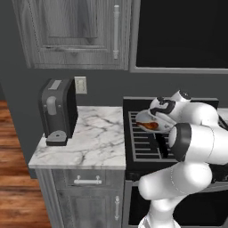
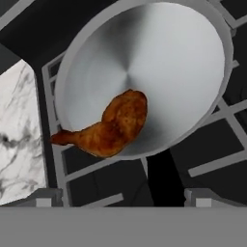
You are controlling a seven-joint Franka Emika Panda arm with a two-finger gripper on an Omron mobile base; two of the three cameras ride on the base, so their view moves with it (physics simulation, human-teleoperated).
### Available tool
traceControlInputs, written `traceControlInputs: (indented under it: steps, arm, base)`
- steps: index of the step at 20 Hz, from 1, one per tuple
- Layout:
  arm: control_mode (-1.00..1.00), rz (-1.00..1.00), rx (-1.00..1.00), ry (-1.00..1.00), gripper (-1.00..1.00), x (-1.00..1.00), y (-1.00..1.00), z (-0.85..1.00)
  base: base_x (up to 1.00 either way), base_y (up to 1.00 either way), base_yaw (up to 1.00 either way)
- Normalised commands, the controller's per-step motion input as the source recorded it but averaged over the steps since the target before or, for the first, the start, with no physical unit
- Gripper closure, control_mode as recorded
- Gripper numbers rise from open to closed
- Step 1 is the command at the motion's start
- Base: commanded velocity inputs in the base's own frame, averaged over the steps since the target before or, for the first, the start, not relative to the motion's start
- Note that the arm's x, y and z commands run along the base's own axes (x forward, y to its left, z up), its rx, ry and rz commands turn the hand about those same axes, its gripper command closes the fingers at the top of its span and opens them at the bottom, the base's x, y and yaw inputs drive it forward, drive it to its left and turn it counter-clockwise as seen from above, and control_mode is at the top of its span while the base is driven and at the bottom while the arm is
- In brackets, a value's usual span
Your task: Take the chicken drumsticks from the pan and place one on each plate on the dining counter.
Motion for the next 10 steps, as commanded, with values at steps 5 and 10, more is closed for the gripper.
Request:
traceControlInputs:
  steps: [5,10]
  arm:
    - [-1.00,-0.04,-0.06,0.02,-1.00,0.12,0.01,-0.11]
    - [-1.00,-0.07,-0.06,0.01,-1.00,0.33,0.00,-0.01]
  base:
    - [0.00,0.00,0.00]
    - [0.00,0.00,0.00]
